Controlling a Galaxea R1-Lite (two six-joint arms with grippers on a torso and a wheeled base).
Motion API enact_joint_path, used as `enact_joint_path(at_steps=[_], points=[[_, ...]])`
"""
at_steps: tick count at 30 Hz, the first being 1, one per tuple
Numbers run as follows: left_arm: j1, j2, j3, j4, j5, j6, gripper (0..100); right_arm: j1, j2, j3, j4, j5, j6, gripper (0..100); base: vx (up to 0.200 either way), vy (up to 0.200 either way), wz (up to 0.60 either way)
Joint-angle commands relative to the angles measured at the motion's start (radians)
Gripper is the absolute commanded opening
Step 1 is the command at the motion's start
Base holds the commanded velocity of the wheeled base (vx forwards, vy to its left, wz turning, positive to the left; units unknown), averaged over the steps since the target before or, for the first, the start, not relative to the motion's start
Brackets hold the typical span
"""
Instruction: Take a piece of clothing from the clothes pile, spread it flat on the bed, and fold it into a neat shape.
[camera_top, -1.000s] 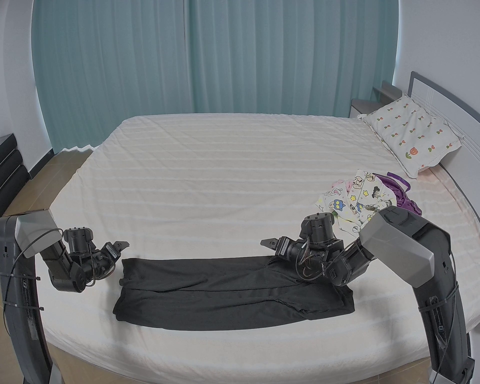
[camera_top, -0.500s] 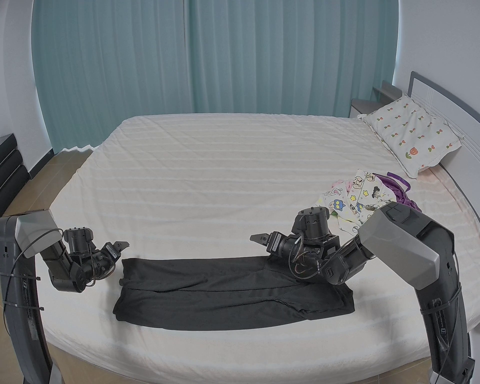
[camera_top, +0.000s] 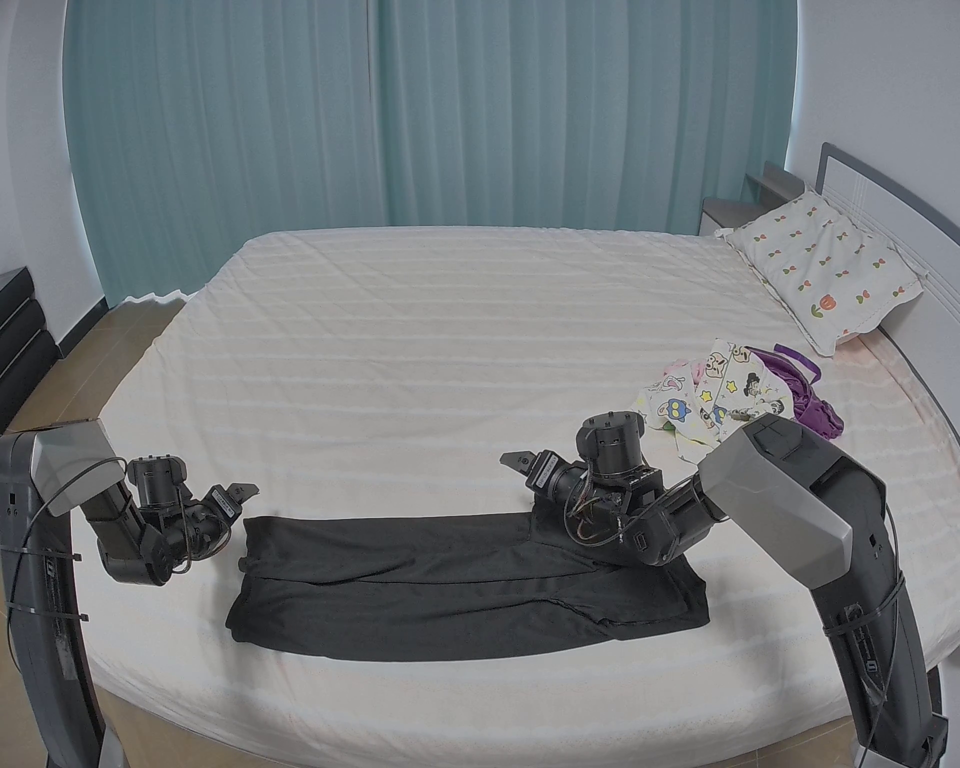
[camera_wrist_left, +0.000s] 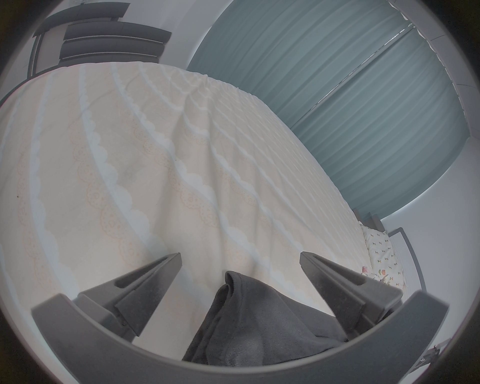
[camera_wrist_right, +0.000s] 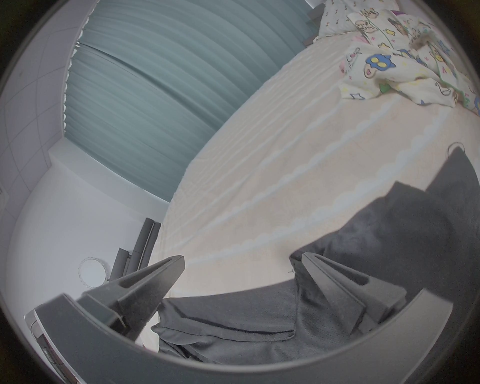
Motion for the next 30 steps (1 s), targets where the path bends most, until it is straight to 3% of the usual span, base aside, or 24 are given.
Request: enact_joint_path(at_steps=[1, 10, 13, 18, 30], points=[[0.001, 0.002, 0.000, 0.000, 0.000, -0.001, 100, -0.005, 0.008, -0.013, 0.005, -0.001, 0.002, 100, 0.000, 0.000, 0.00], [0.001, 0.002, 0.000, 0.000, 0.000, -0.001, 100, -0.079, -0.055, 0.013, 0.095, -0.007, -0.058, 100, 0.000, 0.000, 0.00], [0.001, 0.002, 0.000, 0.000, 0.000, -0.001, 100, -0.139, -0.089, 0.093, 0.115, -0.006, -0.173, 100, 0.000, 0.000, 0.00], [0.001, 0.002, 0.001, 0.000, 0.000, 0.001, 100, -0.166, -0.121, 0.180, 0.128, 0.002, -0.271, 100, 0.000, 0.000, 0.00], [0.001, 0.002, 0.001, -0.002, 0.000, 0.001, 100, -0.194, -0.127, 0.232, 0.126, 0.001, -0.305, 100, 0.000, 0.000, 0.00]])
